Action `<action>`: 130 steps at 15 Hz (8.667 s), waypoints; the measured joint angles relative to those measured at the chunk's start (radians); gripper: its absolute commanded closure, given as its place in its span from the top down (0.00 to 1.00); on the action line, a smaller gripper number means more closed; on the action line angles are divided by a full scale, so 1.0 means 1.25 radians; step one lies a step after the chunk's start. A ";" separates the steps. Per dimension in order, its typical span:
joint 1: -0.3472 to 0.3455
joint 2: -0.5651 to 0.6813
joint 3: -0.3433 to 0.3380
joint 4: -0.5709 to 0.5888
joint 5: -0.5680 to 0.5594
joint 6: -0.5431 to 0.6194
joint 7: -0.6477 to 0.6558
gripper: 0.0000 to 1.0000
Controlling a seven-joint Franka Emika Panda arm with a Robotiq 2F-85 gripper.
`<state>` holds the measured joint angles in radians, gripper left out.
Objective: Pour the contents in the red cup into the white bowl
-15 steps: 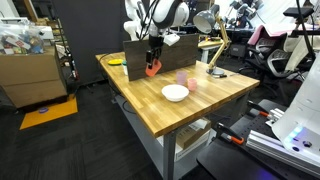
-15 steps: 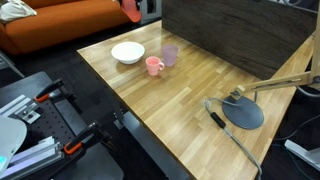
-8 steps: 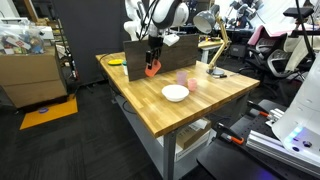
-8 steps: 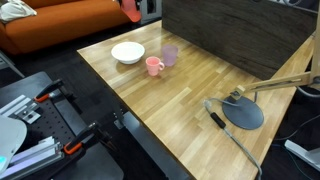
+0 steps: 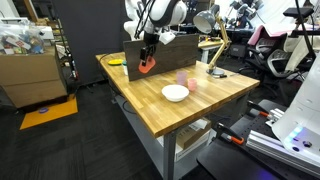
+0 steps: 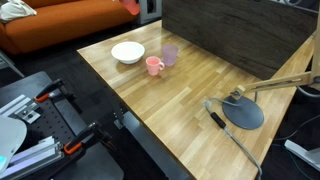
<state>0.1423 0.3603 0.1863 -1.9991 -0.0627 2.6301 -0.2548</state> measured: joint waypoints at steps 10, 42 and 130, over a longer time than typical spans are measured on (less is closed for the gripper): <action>-0.004 -0.066 0.008 -0.151 0.039 0.227 0.030 0.80; -0.017 -0.121 -0.086 -0.379 0.026 0.495 0.116 0.55; 0.755 -0.100 -0.692 -0.461 0.390 0.659 -0.026 0.80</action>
<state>1.0866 0.2353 -0.6791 -2.5750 0.4246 3.4538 -0.2869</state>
